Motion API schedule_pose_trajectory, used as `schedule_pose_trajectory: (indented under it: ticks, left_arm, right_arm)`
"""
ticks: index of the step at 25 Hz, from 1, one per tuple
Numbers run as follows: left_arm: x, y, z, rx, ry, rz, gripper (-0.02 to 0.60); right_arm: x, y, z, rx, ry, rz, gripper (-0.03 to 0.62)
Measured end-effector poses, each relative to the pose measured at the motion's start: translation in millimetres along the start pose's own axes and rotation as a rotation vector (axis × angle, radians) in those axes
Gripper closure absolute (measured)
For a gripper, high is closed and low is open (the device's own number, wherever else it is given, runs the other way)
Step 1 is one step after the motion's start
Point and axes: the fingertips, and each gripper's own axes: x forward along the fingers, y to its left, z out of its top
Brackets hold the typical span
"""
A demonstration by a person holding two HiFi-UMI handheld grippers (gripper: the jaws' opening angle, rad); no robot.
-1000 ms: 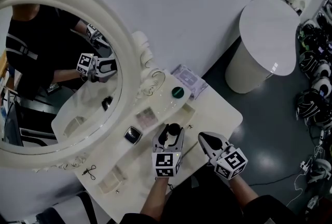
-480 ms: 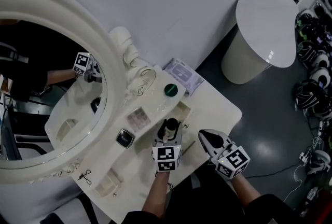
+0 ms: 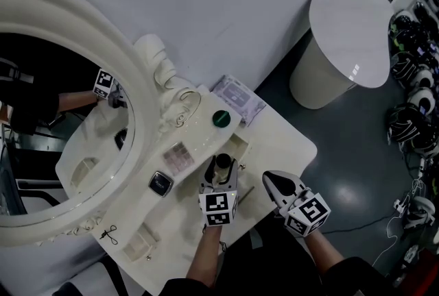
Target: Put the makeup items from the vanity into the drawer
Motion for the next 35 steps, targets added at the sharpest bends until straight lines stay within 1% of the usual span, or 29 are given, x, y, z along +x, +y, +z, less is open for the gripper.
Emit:
schedule_pose_trajectory:
  ticks: [6, 10, 12, 15, 19, 23, 27, 31, 35]
  left_arm:
    - [-7, 1, 3, -0.001, -0.013, 0.007, 0.353]
    - [-20, -2, 11, 0.0, -0.034, -0.02, 0.354]
    - [-31, -3, 16, 0.008, -0.048, -0.028, 0.381]
    - [-51, -8, 22, 0.021, -0.072, -0.041, 0.442]
    - [-80, -17, 26, 0.045, -0.101, -0.061, 0.497]
    - [-114, -19, 26, 0.056, -0.134, -0.057, 0.543]
    - [-145, -17, 22, 0.053, -0.164, -0.056, 0.566]
    - [-171, -8, 17, 0.04, -0.192, -0.052, 0.566]
    - [-189, -6, 8, 0.031, -0.196, -0.066, 0.566]
  right_arm:
    - [0, 1, -1, -0.006, 0.001, 0.006, 0.571]
    - [0, 6, 4, -0.019, -0.006, 0.018, 0.571]
    - [0, 12, 7, -0.029, -0.013, 0.026, 0.571]
    - [-2, 23, 12, -0.043, -0.024, 0.035, 0.571]
    - [-9, 41, 16, -0.075, -0.036, 0.05, 0.571]
    - [-16, 63, 12, -0.104, -0.043, 0.066, 0.571]
    - [-24, 83, 1, -0.135, -0.03, 0.072, 0.571]
    - [-29, 102, -9, -0.165, -0.026, 0.069, 0.57]
    - [-31, 119, -18, -0.235, 0.001, 0.08, 0.569]
